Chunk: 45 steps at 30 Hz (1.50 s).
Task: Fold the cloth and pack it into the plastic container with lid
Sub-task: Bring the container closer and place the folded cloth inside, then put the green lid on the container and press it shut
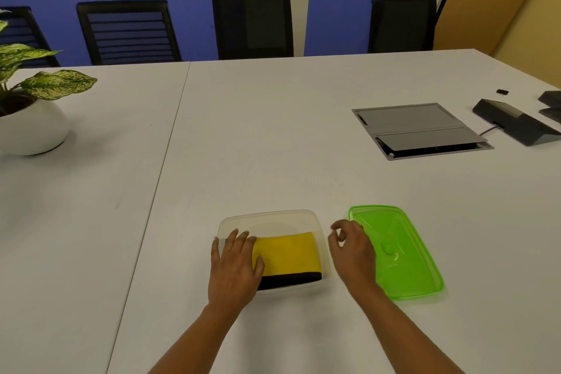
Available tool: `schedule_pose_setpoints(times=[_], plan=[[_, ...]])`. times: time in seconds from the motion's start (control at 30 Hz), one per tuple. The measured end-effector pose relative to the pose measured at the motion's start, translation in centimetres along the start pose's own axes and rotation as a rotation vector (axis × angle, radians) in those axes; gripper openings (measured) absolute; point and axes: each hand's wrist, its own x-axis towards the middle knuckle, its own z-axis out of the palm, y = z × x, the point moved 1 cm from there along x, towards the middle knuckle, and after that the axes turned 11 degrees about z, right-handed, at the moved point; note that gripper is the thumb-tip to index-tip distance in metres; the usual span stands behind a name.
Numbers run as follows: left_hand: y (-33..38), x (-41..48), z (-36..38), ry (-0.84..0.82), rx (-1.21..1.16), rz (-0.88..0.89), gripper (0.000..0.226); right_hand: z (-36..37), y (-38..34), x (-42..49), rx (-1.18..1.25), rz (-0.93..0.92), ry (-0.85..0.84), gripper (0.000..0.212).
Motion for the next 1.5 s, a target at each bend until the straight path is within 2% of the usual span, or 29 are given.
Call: schedule_pose_setpoints(times=[0.07,0.2,0.3,0.57,0.73,0.93,1.1,1.2,1.37,1.5], plan=[[0.0,-0.1,0.1,-0.003,0.023,-0.008,0.046,-0.1,1.8,0.9,-0.05,0.114,-0.042,0.014],[0.3,0.0,-0.3,-0.043,0.019,-0.023,0.045,0.6,5.6,1.4,-0.473,0.252,-0.315,0.038],[0.3,0.0,-0.2,-0.058,0.023,-0.032,0.044,0.8,6.8,1.0,-0.569,0.272,-0.333,0.038],[0.1,0.1,0.3,-0.053,0.023,-0.028,0.042,1.4,7.4,0.9,-0.602,0.21,-0.339,0.036],[0.1,0.1,0.2,-0.075,0.044,-0.014,0.042,1.4,6.6,0.4,-0.5,0.235,-0.371,0.03],[-0.1,0.2,0.3,-0.072,0.027,-0.02,0.04,-0.1,3.0,0.8,-0.393,0.206,-0.3,0.029],[-0.4,0.4,0.5,-0.016,-0.023,0.003,0.038,-3.4,-2.1,1.7,-0.27,0.033,-0.118,0.024],[-0.2,0.5,0.2,0.128,-0.285,-0.028,0.034,-5.2,-4.6,2.0,-0.188,-0.091,-0.057,0.026],[0.3,1.4,-3.3,0.337,-0.655,-0.133,0.039,-7.4,-7.9,1.9,-0.125,-0.293,-0.134,0.029],[-0.3,2.6,-7.1,0.403,-0.727,-0.108,0.061,-8.8,-10.2,1.7,-0.142,-0.408,-0.246,0.029]])
